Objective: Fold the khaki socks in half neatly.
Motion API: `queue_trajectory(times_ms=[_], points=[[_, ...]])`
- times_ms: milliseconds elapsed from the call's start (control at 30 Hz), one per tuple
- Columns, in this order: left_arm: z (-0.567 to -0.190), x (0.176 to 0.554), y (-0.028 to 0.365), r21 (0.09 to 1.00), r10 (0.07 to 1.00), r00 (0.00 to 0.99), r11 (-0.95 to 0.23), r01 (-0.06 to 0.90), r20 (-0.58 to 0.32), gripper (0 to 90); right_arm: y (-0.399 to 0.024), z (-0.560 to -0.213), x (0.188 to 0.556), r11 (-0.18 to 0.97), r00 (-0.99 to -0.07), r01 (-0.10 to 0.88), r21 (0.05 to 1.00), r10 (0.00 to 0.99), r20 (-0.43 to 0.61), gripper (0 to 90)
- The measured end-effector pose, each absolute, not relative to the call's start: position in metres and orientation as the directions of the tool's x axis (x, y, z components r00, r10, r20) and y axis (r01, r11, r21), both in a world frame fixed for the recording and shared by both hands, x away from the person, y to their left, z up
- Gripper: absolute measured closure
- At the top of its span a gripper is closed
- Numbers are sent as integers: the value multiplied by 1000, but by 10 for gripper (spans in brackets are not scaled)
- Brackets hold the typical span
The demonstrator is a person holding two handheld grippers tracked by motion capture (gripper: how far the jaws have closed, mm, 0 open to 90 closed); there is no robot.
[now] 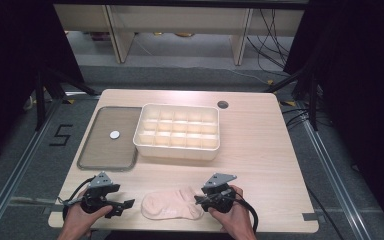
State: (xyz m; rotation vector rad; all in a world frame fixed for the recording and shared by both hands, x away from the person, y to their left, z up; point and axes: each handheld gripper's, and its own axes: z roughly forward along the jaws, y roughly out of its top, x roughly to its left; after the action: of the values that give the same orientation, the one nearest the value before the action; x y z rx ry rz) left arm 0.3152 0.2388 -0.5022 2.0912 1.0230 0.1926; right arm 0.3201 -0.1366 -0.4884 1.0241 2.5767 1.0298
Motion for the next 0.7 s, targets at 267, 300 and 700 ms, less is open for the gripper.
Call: queue_trajectory(times_ms=[267,300,700], points=[[-502,315,239,698,720,667,-380,607,-188,163,-135,-495,330,528,-745,556,642,658,104,642],[-503,315,239,699,719,669,-381,605,-188,163,-134,-497,331,531,-751,546,648,654,98,644],[-503,315,237,701,720,665,-370,610,-198,163,-131,-503,330,532,-757,559,636,640,130,803]])
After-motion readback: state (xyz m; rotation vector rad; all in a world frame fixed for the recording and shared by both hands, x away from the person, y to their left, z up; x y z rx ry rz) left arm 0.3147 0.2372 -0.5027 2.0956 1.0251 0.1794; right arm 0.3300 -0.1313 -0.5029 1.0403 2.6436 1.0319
